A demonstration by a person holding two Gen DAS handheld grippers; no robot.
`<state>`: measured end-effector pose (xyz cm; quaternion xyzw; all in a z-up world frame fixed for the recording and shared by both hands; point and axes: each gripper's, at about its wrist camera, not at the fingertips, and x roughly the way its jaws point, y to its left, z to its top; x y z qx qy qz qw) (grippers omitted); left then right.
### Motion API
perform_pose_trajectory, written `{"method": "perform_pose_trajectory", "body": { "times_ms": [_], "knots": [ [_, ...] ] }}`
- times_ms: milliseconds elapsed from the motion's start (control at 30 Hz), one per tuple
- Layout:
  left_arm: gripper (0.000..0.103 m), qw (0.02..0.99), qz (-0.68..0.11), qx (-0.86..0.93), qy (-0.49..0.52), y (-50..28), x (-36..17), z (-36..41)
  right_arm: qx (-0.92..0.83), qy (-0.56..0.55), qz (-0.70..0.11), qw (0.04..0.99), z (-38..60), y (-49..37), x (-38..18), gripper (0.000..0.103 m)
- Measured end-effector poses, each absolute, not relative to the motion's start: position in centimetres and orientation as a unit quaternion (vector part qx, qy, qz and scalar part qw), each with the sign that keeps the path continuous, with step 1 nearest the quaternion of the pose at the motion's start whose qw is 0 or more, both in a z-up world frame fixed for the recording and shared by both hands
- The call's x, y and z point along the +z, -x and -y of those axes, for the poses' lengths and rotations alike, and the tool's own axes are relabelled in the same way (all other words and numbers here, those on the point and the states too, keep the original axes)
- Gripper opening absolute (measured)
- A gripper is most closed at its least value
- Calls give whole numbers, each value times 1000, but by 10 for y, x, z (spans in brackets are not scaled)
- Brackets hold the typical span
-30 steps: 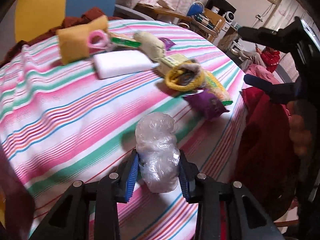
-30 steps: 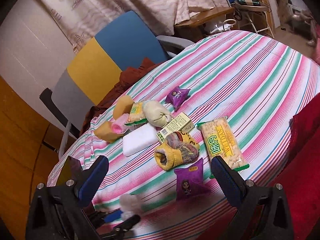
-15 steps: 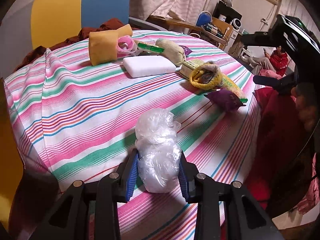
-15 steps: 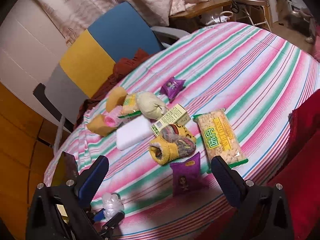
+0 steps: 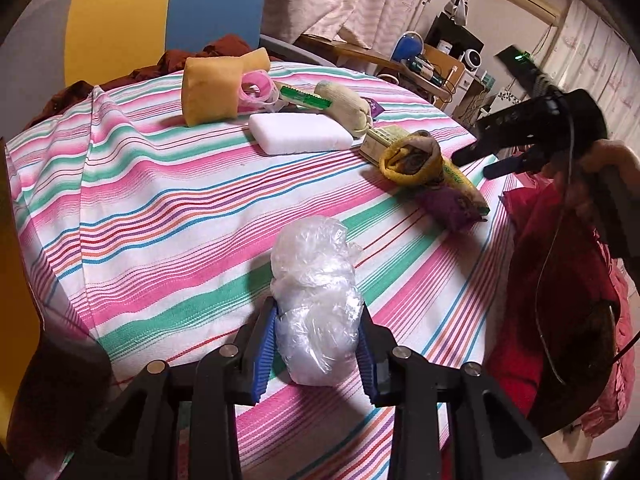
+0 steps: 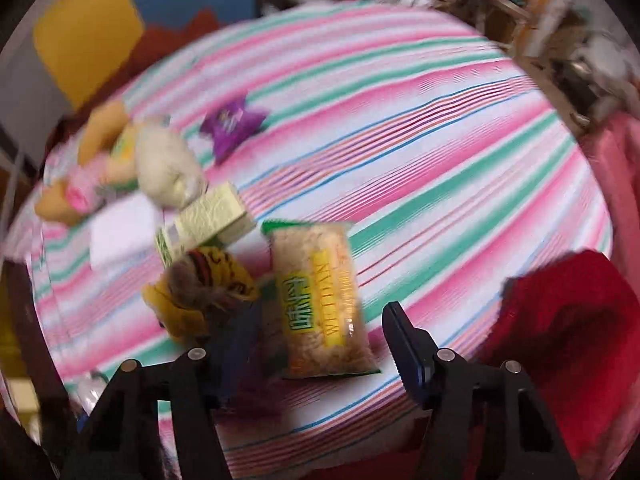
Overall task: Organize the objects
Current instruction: 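Grasp the snack bag with green label with the right tool, then carry the snack bag and bundle to the gold tray with both tools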
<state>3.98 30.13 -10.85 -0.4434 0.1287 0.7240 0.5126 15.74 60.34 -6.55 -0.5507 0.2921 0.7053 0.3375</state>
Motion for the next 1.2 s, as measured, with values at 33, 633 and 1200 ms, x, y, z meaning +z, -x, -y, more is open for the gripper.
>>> {"method": "perform_pose_trajectory", "body": {
  "times_ms": [33,633,1200],
  "knots": [
    [35,513,-127,724,444,-40,-109,-301,697,566,-275,343,-606,-151,-70,64],
    [33,513,-123,737,422,-46,-94,-295,731,482,-319,363,-617,-178,-49,44],
    [33,384,2,848,364,18,6,-168,870,402,-246,145,-462,-87,43,45]
  ]
}}
